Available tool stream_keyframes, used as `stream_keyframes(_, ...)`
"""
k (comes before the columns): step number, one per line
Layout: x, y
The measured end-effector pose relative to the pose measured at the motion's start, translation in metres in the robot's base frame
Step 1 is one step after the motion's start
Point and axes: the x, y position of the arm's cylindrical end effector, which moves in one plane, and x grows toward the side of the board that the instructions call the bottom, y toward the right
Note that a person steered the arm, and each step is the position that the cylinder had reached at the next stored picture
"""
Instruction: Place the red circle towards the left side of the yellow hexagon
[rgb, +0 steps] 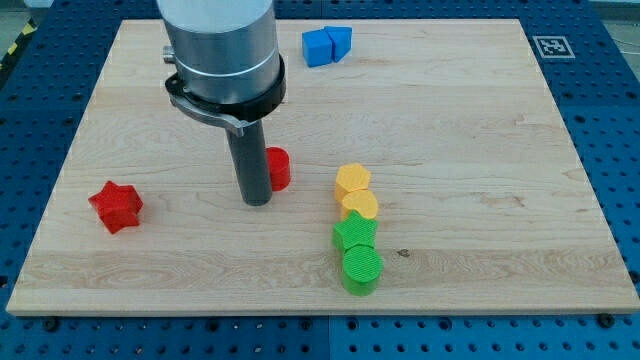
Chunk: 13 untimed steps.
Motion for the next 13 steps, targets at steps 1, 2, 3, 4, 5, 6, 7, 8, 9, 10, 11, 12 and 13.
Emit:
stream_keyframes(1, -0.005, -0.012)
stream_keyframes(2, -0.022, -0.017)
stream_keyframes(3, -0.022, -0.006)
stream_keyframes(4, -0.022, 0.012)
stream_keyframes(5, -0.022, 0.011)
stream_keyframes(6, -0.043, 0.004)
stream_keyframes(7, -0.045, 0.009)
stream_keyframes(8, -0.045, 0.023)
stream_keyframes(9, -0.045, 0.028)
stream_keyframes(10, -0.045, 0.028)
stream_keyframes(11, -0.045, 0.029)
stream_keyframes(12, -0.045, 0.029)
stream_keyframes(13, -0.045, 0.033)
